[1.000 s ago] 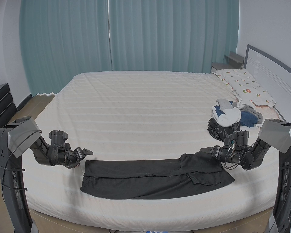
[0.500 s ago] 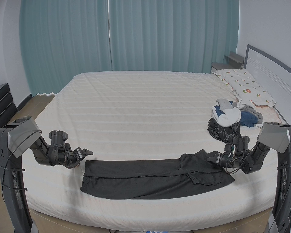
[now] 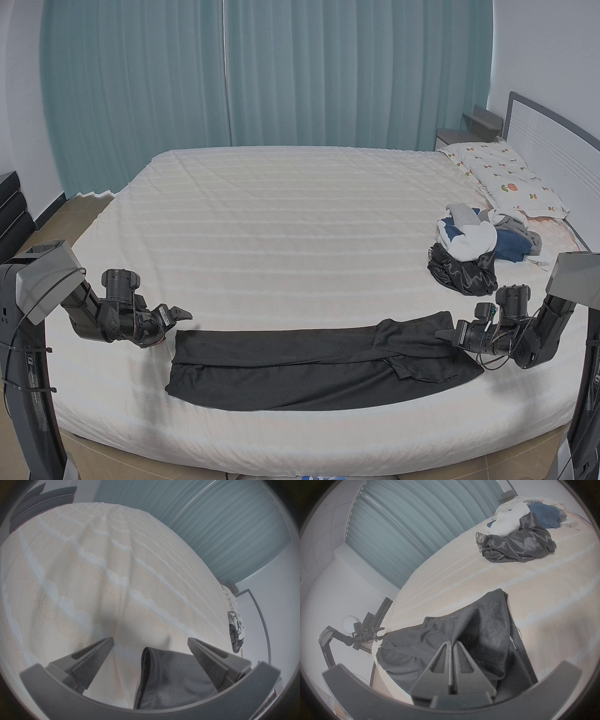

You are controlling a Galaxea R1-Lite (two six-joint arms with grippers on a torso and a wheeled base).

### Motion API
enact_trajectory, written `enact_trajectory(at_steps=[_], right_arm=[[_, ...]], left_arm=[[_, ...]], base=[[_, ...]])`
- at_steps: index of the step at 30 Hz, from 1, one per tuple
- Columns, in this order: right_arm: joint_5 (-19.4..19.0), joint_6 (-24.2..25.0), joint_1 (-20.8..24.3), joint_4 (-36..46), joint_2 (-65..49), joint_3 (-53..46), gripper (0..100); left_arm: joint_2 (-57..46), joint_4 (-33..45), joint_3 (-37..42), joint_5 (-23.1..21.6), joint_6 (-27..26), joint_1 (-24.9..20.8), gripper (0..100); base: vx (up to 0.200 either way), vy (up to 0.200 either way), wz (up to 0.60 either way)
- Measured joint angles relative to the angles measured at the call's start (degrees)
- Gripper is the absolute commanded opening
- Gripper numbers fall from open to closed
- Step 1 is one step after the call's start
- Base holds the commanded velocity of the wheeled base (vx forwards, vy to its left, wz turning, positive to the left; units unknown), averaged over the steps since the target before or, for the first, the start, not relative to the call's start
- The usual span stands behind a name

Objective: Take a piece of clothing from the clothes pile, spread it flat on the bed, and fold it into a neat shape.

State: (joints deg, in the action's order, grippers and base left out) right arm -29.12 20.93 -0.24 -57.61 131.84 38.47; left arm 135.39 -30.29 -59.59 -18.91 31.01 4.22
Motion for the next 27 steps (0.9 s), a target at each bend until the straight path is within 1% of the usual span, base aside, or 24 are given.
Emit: enact_trajectory(at_steps=[4,9,15,22,23,27], right_arm=[[-1.1,-0.8,-0.5,-2.0,-1.2,-3.4,0],[-1.5,-2.6,-1.4,-3.1,-2.0,-6.8,0],[-2.5,-2.8,-2.1,-5.4,-2.4,-9.4,0],[-2.6,-3.3,-2.1,-5.7,-2.5,-11.3,0],[-2.6,-3.7,-2.1,-5.7,-2.4,-11.5,100],[-2.2,-4.1,-2.1,-5.6,-2.2,-11.8,100]], left_arm=[[0.0,0.0,0.0,0.0,0.0,0.0,100],[0.0,0.0,0.1,0.0,0.0,0.0,100],[0.0,0.0,0.1,0.0,0.0,0.0,100],[0.0,0.0,0.1,0.1,-0.1,0.0,100],[0.0,0.0,0.1,0.0,-0.1,0.0,100],[0.0,0.0,0.1,0.1,-0.1,0.0,100]], base=[[0.0,0.0,0.0],[0.0,0.0,0.0],[0.0,0.0,0.0],[0.0,0.0,0.0],[0.0,0.0,0.0],[0.0,0.0,0.0]])
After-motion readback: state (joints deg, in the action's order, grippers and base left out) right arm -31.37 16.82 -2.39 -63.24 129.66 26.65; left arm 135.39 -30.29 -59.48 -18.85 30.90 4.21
